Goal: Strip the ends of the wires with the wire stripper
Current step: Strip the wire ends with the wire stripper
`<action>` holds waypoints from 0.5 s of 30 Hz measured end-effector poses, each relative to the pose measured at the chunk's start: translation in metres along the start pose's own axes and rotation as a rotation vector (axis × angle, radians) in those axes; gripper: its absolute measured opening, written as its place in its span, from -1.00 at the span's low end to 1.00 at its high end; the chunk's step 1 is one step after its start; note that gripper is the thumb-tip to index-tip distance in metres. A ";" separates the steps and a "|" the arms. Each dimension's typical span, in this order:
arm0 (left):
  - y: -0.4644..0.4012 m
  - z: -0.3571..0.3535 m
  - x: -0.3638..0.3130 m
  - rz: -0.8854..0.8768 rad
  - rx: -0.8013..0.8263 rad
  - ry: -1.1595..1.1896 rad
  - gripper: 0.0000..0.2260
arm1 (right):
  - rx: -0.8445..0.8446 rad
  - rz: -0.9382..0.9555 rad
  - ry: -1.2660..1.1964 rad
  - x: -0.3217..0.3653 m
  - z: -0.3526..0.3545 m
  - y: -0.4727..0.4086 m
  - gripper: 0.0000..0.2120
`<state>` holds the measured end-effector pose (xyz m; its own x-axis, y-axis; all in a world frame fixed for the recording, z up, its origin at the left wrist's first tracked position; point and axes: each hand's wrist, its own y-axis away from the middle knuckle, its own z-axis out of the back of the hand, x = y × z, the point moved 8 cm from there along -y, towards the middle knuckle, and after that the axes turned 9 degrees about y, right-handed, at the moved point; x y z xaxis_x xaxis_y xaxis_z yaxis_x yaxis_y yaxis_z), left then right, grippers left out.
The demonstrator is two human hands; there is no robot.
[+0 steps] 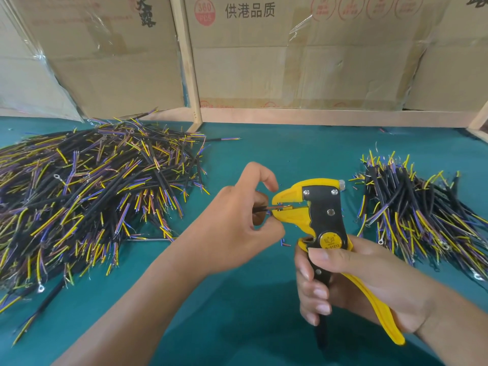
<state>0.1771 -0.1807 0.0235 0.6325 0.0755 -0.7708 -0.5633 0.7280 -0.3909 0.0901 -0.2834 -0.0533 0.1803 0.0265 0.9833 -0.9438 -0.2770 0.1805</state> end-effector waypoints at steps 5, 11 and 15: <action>0.000 0.001 0.003 0.024 -0.003 0.011 -0.72 | -0.011 -0.009 -0.007 0.003 -0.002 0.000 -0.76; 0.000 0.000 0.002 0.023 0.001 -0.001 -0.72 | 0.059 -0.007 -0.131 0.007 -0.011 0.000 -0.69; 0.000 -0.001 0.003 0.025 0.004 0.006 -0.73 | 0.091 -0.008 -0.240 0.010 -0.016 0.000 -0.61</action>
<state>0.1787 -0.1810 0.0209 0.6152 0.0898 -0.7832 -0.5768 0.7285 -0.3695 0.0873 -0.2673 -0.0429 0.2584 -0.1968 0.9458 -0.9152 -0.3633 0.1744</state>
